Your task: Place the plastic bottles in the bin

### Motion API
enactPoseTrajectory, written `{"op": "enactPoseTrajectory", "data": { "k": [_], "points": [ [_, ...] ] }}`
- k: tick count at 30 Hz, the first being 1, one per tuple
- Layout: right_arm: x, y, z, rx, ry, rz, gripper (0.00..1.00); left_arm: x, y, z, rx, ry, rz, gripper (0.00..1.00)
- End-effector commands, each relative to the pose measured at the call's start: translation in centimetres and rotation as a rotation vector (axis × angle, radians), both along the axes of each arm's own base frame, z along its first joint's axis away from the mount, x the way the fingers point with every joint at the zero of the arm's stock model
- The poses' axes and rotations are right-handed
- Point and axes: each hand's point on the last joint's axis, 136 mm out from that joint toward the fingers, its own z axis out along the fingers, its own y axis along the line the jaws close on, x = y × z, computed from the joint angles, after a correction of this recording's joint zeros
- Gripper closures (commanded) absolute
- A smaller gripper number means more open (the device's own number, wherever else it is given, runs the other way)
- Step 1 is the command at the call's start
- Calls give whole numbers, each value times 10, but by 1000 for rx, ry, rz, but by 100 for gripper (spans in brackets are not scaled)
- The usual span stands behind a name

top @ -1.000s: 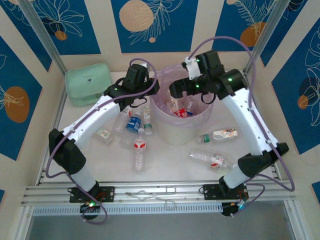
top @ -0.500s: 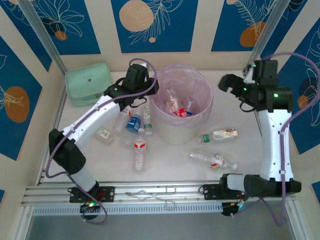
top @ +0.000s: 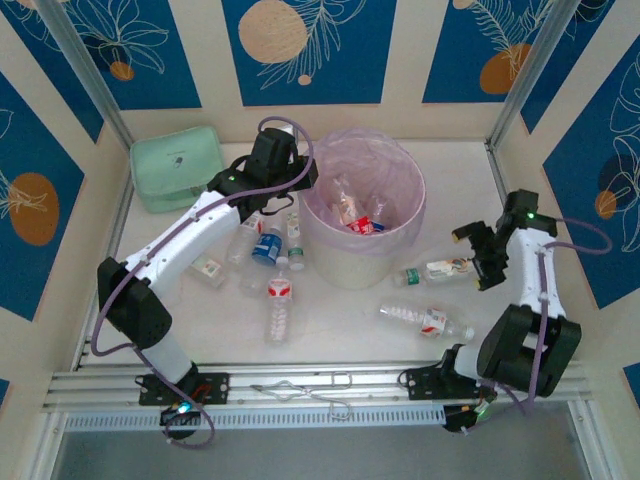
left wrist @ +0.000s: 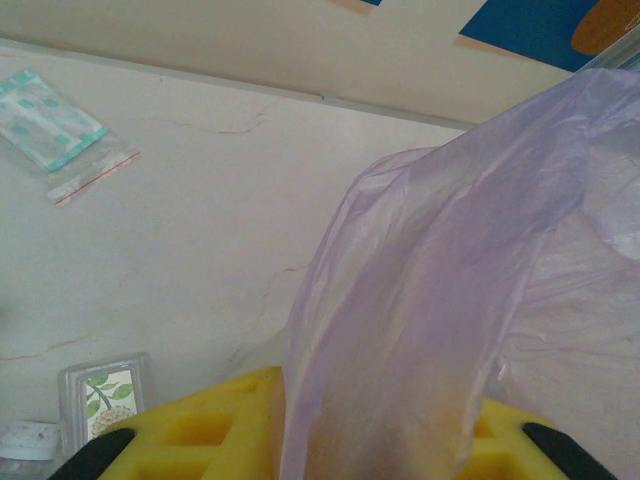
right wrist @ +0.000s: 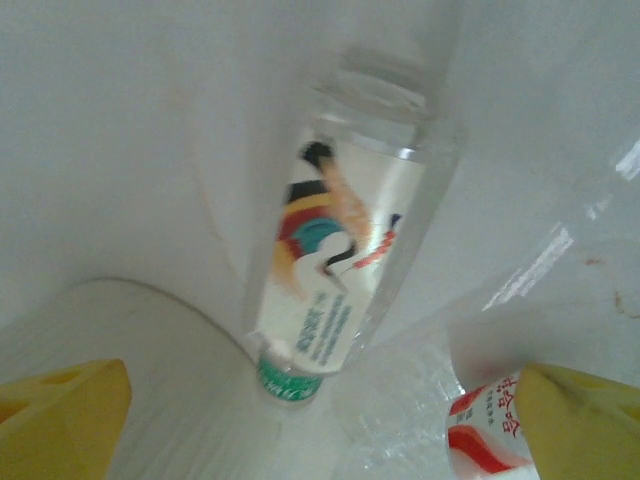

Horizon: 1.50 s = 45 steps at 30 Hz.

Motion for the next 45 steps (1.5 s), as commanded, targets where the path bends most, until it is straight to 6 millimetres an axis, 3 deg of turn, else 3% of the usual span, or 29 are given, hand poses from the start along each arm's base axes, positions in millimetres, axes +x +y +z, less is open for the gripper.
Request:
{"op": "enactPoseTrajectory", "data": {
  "k": [1,9,18,33,40,45],
  "points": [
    [17,2,-15,55,-40,-92,1,-4,22,9,30,-21,52,71],
    [20,2,-63,77,53,-120,1,-9,28,11,30,-25,65,71],
    [18,1,-82,79,93,-138,1,-12,32,9,33,-23,77,71],
    [11,-6,-68,39,87,-135,40,-9,31,7,31,-21,83,71],
    [15,-11,-53,21,55,-128,46,-9,30,4,33,-16,78,71],
    [24,-28,-24,-32,-5,-122,50,-8,24,4,24,-20,55,71]
  ]
}}
